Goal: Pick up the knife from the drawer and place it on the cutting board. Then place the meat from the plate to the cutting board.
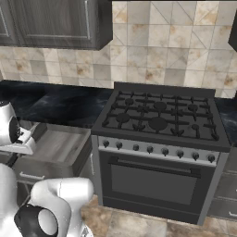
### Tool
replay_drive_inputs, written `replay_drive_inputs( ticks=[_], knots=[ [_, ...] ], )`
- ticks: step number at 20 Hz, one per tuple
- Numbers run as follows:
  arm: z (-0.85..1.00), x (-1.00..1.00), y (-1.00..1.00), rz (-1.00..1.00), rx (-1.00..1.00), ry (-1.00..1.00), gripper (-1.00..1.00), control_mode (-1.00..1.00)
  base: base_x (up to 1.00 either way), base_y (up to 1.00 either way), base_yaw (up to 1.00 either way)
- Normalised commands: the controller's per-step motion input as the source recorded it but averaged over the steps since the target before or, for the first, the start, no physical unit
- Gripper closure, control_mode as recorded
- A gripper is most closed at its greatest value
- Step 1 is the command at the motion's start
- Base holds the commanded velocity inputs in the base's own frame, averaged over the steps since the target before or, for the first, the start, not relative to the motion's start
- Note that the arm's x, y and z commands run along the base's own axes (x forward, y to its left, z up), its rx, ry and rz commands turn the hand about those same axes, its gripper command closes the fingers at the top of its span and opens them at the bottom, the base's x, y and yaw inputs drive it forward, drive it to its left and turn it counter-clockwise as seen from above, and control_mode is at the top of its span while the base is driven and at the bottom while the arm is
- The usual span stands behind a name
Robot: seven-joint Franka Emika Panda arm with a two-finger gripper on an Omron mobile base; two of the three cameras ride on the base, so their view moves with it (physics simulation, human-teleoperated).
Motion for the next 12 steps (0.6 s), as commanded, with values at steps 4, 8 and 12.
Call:
replay_drive_inputs(
  ticks=[4,8,12],
  knots=[
    [0.48,-0.39,-0.50,-0.04,0.07,-0.13,1.00,-1.00,0.00,0.00,0.00],
    [0.47,-0.36,-0.42,-0.03,0.06,-0.15,1.00,-1.00,0.00,0.00,0.00],
    [0.13,-0.10,-0.05,0.00,0.00,-0.06,1.00,-1.00,0.00,0.00,0.00]
  ],
)
